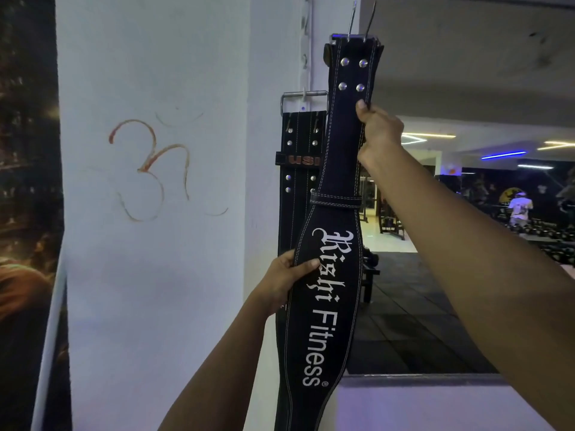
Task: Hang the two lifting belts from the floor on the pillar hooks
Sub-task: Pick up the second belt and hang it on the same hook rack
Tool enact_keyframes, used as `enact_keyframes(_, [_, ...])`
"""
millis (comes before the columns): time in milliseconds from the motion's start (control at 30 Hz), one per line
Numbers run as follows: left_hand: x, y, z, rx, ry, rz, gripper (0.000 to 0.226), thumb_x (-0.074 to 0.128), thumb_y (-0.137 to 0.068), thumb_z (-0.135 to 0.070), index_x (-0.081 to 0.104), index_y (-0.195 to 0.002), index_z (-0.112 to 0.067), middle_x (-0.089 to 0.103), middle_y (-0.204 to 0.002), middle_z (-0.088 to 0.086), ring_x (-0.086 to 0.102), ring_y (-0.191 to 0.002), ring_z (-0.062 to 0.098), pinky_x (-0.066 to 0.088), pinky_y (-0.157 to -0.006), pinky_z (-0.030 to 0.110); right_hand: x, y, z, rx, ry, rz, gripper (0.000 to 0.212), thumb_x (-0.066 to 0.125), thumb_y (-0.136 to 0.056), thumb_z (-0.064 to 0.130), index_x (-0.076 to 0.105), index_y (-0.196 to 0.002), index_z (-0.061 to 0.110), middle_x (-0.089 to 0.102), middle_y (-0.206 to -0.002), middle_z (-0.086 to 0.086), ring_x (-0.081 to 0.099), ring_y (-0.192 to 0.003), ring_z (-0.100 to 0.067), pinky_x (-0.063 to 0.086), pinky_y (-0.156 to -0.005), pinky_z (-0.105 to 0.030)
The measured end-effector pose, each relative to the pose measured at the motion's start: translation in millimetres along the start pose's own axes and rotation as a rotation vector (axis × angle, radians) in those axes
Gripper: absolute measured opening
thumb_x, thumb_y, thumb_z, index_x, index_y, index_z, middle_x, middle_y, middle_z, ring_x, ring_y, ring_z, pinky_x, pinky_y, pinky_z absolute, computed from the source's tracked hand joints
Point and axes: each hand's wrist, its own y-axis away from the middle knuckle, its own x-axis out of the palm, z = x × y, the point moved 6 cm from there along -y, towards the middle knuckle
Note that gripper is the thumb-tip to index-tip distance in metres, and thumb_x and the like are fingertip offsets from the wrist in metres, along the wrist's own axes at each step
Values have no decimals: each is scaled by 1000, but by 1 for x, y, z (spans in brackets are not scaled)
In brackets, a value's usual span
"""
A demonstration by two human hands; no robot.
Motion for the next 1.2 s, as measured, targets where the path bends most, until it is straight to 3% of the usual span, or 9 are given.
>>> enact_keyframes(200, [19,-14,-41,73,-39,-34,19,61,-88,-27,66,-98,-12,73,-91,8,70,-83,22,58,-74,32,-2,9,-8,16,-19,39,21,67,-81,10,68,-101,7,68,-115,-9,60,-113,-26,46,-103,-48])
enact_keyframes(333, [31,-27,-79,194,-37,-80,23,58,-90,-30,61,-102,-11,69,-95,5,67,-90,20,55,-89,37,-5,19,-13,26,-15,65,17,65,-82,9,68,-99,10,69,-109,-8,61,-111,-25,47,-103,-45])
enact_keyframes(433, [32,-34,-91,239,11,-140,49,64,-83,-41,54,-118,-8,64,-114,10,61,-112,27,45,-103,44,-8,24,-12,26,-28,62,23,65,-83,9,67,-106,6,69,-111,-11,63,-106,-23,48,-101,-44])
enact_keyframes(600, [46,-38,-121,349,-13,-63,26,59,-89,-15,60,-114,-6,69,-99,6,67,-92,19,55,-89,32,-10,28,-18,49,-79,85,9,64,-83,7,67,-91,10,67,-81,0,64,-83,-18,52,-95,-44])
enact_keyframes(733, [53,-42,-147,448,-23,-70,25,55,-92,-16,62,-114,-7,69,-98,5,67,-86,14,56,-83,29,-12,34,-24,88,-108,98,22,65,-83,6,66,-105,4,68,-83,-3,64,-77,-18,57,-84,-40])
enact_keyframes(833, [54,-49,-167,488,3,-65,23,52,-95,-19,63,-112,-9,69,-99,6,67,-87,15,55,-85,31,-12,40,-30,105,-138,149,6,64,-83,5,69,-86,9,70,-68,1,66,-66,-15,58,-75,-37])
enact_keyframes(933, [59,-53,-172,495,31,-56,19,53,-94,-17,65,-107,-8,70,-95,5,68,-83,14,56,-82,29,-16,41,-29,37,-125,174,5,63,-84,6,67,-81,9,69,-75,-2,68,-63,-10,60,-73,-31])
enact_keyframes(1100, [63,-54,-186,534,88,-93,30,53,-94,-15,58,-118,2,68,-96,7,66,-83,15,57,-79,27,-47,58,-60,-33,241,257,29,63,-85,16,58,-111,7,65,-115,-14,63,-105,-24,48,-101,-44])
enact_keyframes(1200, [65,-55,-188,535,101,-89,28,52,-94,-15,59,-117,0,67,-94,6,66,-81,13,57,-72,25,-64,70,-84,-9,250,280,27,62,-85,22,59,-110,11,66,-116,-14,61,-112,-27,44,-105,-49])
